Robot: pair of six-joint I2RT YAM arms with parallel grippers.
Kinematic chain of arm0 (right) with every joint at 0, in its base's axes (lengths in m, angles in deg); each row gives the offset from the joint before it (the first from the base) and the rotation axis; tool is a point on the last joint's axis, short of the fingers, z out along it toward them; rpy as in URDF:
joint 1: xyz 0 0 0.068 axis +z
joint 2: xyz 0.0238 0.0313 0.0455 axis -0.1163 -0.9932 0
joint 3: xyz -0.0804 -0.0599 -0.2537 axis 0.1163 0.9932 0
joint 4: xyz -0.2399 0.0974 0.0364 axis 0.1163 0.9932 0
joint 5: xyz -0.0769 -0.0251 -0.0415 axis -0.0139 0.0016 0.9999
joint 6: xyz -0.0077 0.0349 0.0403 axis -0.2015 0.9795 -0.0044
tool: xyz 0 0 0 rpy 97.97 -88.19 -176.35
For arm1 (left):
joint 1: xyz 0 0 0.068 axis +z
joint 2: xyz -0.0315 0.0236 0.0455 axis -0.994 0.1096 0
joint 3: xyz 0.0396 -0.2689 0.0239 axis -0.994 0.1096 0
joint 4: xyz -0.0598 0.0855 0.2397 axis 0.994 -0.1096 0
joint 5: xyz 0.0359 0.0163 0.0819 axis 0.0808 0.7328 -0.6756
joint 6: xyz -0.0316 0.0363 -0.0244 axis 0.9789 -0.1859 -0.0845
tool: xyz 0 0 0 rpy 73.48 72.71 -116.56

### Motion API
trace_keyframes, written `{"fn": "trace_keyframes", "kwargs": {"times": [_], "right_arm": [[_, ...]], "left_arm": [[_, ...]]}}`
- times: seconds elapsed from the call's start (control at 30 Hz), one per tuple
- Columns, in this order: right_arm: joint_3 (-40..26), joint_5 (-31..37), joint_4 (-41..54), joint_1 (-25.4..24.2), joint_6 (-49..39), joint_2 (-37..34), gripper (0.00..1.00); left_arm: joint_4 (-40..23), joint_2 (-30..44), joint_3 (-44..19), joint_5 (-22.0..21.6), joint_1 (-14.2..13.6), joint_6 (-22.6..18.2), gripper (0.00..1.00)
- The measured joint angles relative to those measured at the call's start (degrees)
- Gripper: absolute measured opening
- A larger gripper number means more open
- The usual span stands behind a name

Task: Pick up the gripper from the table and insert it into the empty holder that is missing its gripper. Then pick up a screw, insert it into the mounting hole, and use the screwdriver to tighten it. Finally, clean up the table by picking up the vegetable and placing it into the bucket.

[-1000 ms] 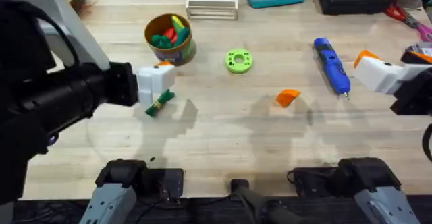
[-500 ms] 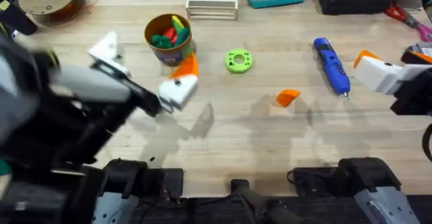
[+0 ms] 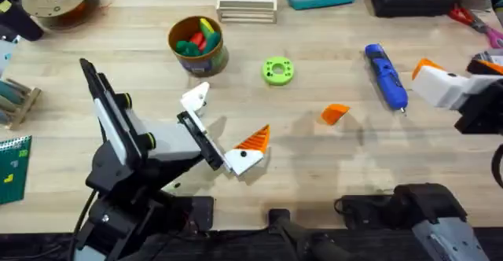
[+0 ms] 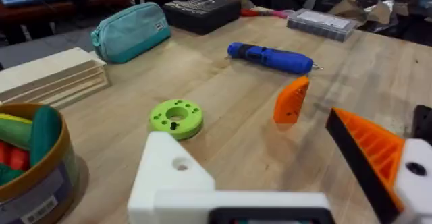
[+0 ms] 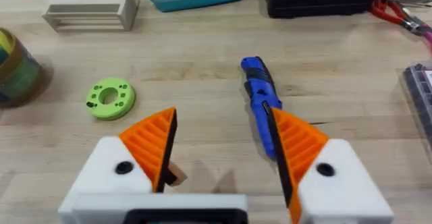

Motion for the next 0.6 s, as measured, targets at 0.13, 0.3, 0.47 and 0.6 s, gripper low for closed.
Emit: {"fn": "trace_keyframes", "kwargs": {"times": [0.13, 0.3, 0.47, 0.6], "right_arm": [[0.0, 0.0, 0.0, 0.0, 0.0, 0.0, 0.791], [0.0, 0.0, 0.0, 0.0, 0.0, 0.0, 0.792], [0.0, 0.0, 0.0, 0.0, 0.0, 0.0, 0.792], [0.0, -0.1, 0.3, 0.0, 3.2, 0.0, 0.792]], "left_arm": [[0.0, 0.0, 0.0, -0.5, -0.1, 0.0, 0.987], [0.0, 0.0, 0.0, -0.6, -0.1, 0.0, 0.987], [0.0, 0.0, 0.0, -0.6, -0.1, 0.0, 0.987], [0.0, 0.0, 0.0, -0.6, -0.1, 0.0, 0.987]]}}
